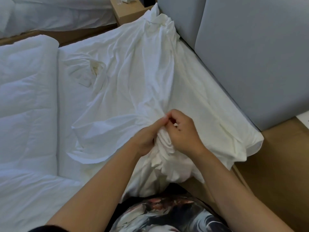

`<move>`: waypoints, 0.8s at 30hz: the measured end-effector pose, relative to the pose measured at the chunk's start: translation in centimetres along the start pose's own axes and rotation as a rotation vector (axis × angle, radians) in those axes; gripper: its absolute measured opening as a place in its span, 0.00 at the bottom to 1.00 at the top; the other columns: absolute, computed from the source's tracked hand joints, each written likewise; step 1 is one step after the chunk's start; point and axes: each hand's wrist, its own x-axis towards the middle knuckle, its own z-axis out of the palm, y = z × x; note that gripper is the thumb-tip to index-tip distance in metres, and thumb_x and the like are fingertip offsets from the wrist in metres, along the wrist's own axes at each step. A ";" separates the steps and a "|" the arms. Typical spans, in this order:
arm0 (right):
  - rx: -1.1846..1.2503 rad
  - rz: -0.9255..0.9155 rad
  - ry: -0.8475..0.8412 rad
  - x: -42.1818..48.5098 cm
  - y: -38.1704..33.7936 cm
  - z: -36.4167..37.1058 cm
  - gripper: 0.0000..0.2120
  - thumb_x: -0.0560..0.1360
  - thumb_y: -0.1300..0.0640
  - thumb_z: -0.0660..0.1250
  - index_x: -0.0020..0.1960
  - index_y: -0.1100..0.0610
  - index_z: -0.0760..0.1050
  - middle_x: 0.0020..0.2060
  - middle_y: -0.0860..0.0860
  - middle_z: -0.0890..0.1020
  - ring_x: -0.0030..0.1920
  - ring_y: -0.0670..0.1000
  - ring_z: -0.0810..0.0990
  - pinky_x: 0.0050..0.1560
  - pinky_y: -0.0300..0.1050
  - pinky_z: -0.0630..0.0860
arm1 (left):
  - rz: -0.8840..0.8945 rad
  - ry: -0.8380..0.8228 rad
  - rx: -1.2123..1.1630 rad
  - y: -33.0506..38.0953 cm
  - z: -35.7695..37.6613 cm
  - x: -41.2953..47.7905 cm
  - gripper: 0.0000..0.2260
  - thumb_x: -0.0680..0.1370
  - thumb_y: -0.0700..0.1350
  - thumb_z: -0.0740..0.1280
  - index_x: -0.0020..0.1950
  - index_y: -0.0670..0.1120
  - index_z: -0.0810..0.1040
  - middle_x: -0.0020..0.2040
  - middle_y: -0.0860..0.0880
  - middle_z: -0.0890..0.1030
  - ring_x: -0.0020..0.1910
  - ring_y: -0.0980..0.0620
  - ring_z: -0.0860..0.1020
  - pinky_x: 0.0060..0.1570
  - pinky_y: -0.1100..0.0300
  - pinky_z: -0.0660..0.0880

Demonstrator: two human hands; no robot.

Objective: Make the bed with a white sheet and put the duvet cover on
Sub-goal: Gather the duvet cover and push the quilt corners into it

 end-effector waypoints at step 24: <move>-0.259 0.096 -0.153 -1.4 3.0 -2.1 0.06 0.77 0.62 0.63 0.45 0.60 0.78 0.41 0.50 0.78 0.44 0.49 0.76 0.46 0.37 0.70 | -0.090 0.109 0.140 0.5 0.1 0.4 0.24 0.77 0.34 0.62 0.21 0.46 0.80 0.23 0.52 0.78 0.23 0.60 0.78 0.22 0.69 0.72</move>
